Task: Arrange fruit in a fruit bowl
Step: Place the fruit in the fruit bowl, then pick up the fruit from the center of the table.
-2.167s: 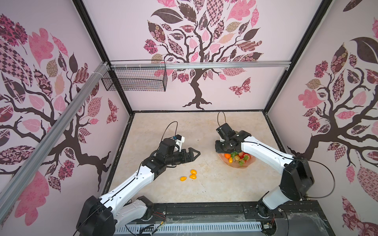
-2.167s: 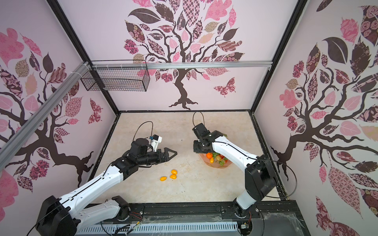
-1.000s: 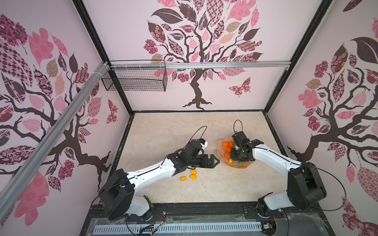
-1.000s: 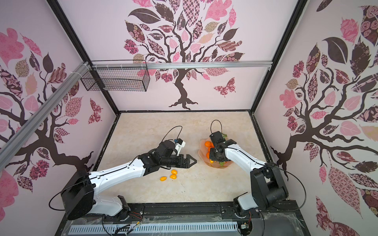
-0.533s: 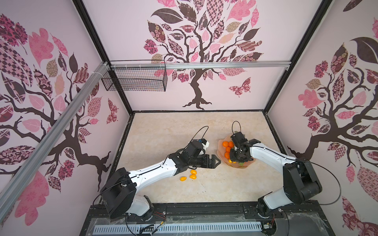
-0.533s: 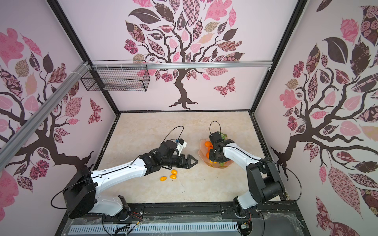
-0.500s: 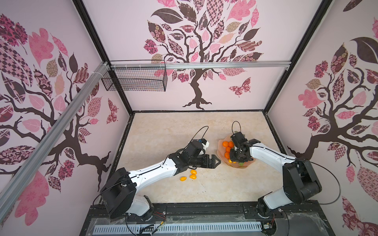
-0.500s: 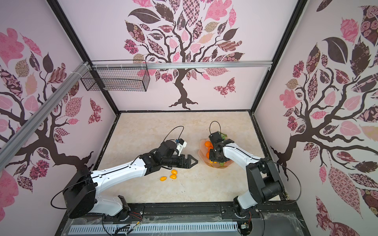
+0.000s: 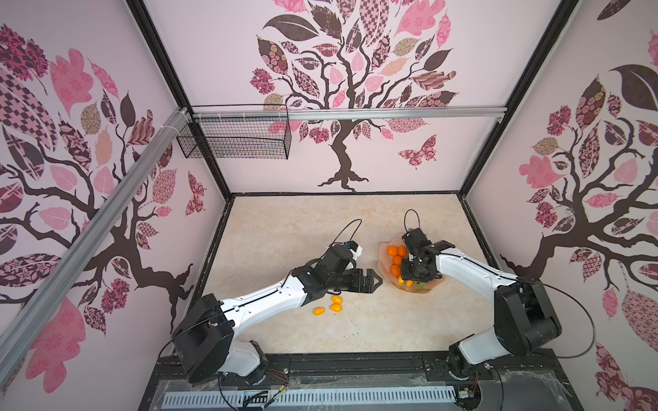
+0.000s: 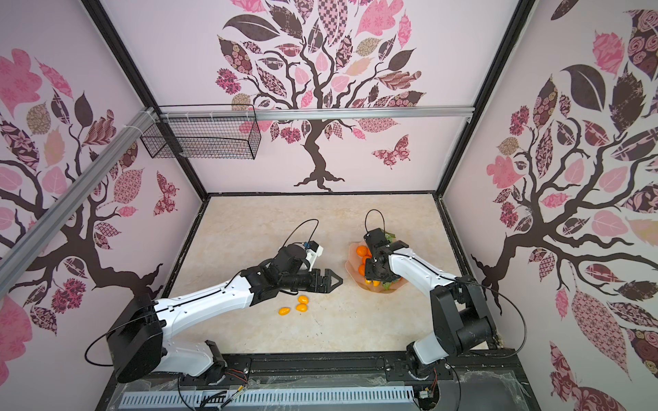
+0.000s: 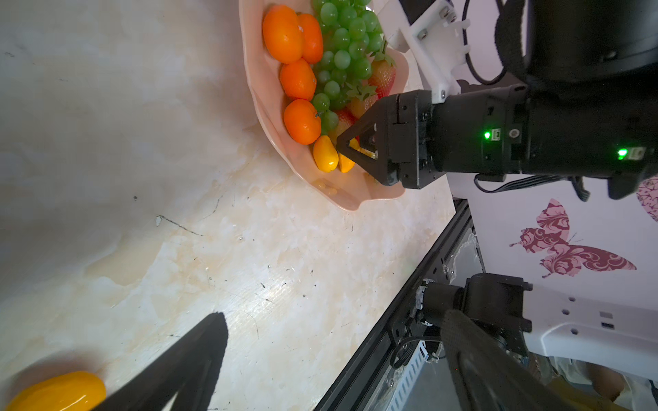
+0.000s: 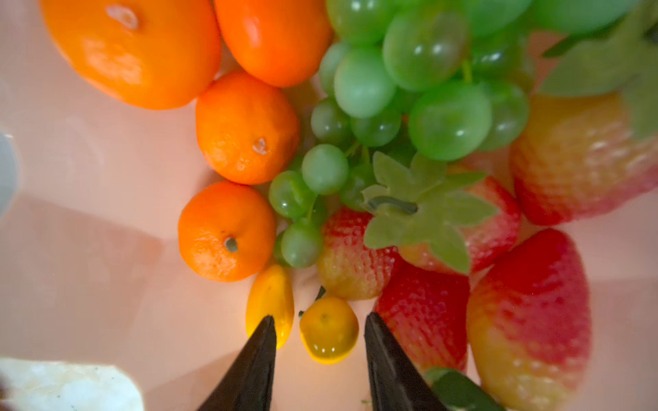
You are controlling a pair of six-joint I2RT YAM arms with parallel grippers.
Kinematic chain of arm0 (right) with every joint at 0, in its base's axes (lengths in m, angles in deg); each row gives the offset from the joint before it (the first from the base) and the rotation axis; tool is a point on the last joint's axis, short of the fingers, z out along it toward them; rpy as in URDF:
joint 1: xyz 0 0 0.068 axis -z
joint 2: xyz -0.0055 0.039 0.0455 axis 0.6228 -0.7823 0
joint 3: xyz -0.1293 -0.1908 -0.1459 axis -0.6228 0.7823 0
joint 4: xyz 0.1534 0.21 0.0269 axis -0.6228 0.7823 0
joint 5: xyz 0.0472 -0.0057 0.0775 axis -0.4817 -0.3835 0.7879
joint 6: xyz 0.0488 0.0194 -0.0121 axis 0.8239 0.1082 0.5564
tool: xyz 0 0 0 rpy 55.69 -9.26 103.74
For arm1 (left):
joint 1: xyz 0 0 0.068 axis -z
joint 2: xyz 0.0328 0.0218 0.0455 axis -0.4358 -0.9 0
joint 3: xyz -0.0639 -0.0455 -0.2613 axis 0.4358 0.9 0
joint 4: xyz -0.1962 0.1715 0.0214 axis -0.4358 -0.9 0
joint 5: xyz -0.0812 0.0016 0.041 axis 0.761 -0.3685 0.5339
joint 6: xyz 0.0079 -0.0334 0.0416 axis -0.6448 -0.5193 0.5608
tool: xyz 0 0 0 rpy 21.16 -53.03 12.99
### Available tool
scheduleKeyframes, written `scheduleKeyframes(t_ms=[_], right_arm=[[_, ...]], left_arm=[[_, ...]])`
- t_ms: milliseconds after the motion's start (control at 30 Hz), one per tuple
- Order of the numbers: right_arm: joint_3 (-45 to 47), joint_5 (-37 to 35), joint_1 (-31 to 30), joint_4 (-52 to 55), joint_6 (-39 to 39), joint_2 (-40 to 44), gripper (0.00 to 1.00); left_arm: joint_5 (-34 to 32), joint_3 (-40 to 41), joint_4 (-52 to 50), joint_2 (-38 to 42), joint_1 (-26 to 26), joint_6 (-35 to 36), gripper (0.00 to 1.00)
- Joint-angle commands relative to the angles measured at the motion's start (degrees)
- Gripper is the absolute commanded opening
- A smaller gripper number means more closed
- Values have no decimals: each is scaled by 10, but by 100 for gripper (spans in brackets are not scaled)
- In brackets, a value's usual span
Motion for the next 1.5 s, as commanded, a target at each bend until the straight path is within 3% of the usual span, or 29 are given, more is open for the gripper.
scheduleKeyframes(t_ms=[0, 167, 500, 1000, 1233, 1467], right_arm=[[-28, 10, -2, 12, -14, 49, 45], [-36, 38, -27, -6, -17, 75, 45], [-64, 42, -151, -48, 5, 63, 45], [-141, 54, -344, -66, -24, -88, 45], [-168, 70, -372, -64, -44, -150, 45], [-200, 64, -374, -44, -58, -207, 45]], left_arm=[[-23, -21, -15, 33, -9, 14, 98], [-29, 0, -29, 73, -36, 12, 98], [-44, 75, -78, 185, -96, -7, 98], [2, 210, -174, 391, -217, -78, 98], [64, 252, -199, 454, -296, -95, 98], [103, 262, -204, 468, -350, -96, 98]])
